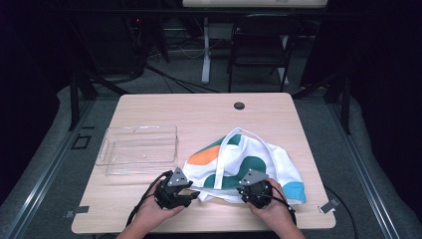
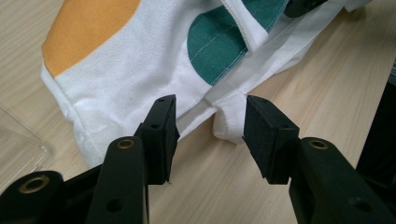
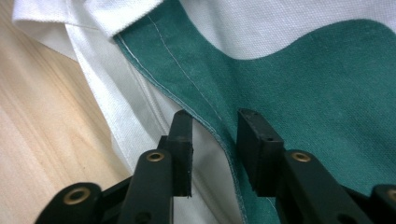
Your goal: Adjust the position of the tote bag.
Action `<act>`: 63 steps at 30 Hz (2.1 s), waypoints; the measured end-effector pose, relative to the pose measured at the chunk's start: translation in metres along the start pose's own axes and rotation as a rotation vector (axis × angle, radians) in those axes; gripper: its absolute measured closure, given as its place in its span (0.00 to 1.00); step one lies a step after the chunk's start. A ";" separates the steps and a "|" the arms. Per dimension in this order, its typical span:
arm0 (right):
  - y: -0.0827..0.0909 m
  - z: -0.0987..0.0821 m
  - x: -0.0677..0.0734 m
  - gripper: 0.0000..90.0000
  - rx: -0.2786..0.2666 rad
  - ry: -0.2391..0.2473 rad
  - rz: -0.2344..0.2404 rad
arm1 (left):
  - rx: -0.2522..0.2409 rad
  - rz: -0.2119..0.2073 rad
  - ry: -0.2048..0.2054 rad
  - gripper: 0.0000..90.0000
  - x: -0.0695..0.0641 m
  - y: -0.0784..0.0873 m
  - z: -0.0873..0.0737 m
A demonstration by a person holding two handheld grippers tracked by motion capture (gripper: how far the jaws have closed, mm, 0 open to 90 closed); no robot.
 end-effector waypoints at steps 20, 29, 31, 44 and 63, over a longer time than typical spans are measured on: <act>0.005 0.004 -0.001 0.92 -0.012 -0.001 -0.012 | 0.003 0.009 0.005 0.60 0.002 0.000 -0.002; 0.011 0.007 0.000 0.97 -0.034 0.006 -0.015 | -0.006 0.018 0.004 0.58 0.002 0.001 -0.002; 0.013 0.009 0.001 0.97 -0.048 0.004 -0.018 | -0.008 0.018 0.000 0.58 0.002 0.001 -0.001; 0.024 0.015 0.003 0.98 -0.098 -0.002 -0.025 | -0.020 0.049 -0.022 0.57 0.005 0.002 0.004; 0.029 0.020 0.003 0.98 -0.131 -0.022 -0.022 | -0.002 0.079 -0.072 0.54 0.008 -0.002 0.030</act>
Point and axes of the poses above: each handheld gripper's, and its own axes: y roughly backward along the jaws, z roughly out of its top, x roughly to its left, the point moved 9 cm from there along -y, roughly forward along the jaws, and after that the axes turned 14 degrees about -y, right-handed, at the moved point
